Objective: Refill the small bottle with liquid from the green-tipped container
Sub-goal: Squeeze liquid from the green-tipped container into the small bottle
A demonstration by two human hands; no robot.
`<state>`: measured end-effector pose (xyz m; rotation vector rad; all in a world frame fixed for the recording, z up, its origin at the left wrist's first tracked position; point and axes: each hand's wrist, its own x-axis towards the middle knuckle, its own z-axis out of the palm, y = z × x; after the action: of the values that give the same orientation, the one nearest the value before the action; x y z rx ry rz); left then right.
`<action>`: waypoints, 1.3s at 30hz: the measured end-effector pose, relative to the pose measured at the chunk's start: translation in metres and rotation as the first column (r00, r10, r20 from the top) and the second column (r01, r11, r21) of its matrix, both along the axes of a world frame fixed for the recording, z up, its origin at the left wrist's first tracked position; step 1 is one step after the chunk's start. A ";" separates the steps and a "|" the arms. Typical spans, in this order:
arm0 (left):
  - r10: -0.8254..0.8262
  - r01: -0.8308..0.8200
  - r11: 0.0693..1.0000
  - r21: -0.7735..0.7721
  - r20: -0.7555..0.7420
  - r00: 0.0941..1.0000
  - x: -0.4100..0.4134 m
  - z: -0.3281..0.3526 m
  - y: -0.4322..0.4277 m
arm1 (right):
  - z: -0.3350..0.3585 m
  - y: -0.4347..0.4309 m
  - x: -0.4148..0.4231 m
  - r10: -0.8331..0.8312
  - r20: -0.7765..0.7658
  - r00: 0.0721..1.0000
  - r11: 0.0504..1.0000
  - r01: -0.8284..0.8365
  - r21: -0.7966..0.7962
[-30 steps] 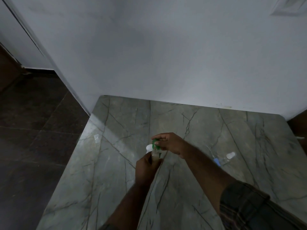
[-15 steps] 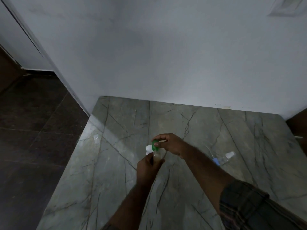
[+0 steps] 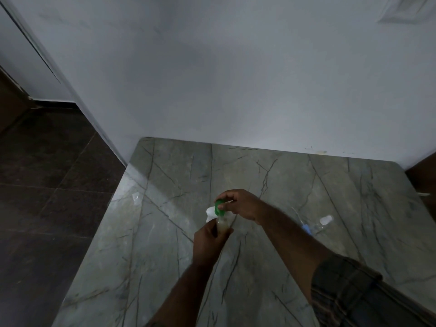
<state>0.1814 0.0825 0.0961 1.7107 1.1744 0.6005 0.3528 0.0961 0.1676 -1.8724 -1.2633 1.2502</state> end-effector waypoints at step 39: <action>-0.003 0.003 1.000 -0.028 0.008 1.000 -0.005 -0.006 -0.001 | -0.002 0.005 0.008 0.140 0.124 0.982 0.990 -0.142 0.005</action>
<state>0.1767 0.0819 0.0898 1.6845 1.1691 0.5862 0.3607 0.1014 0.1656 -1.9037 -1.4890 1.2087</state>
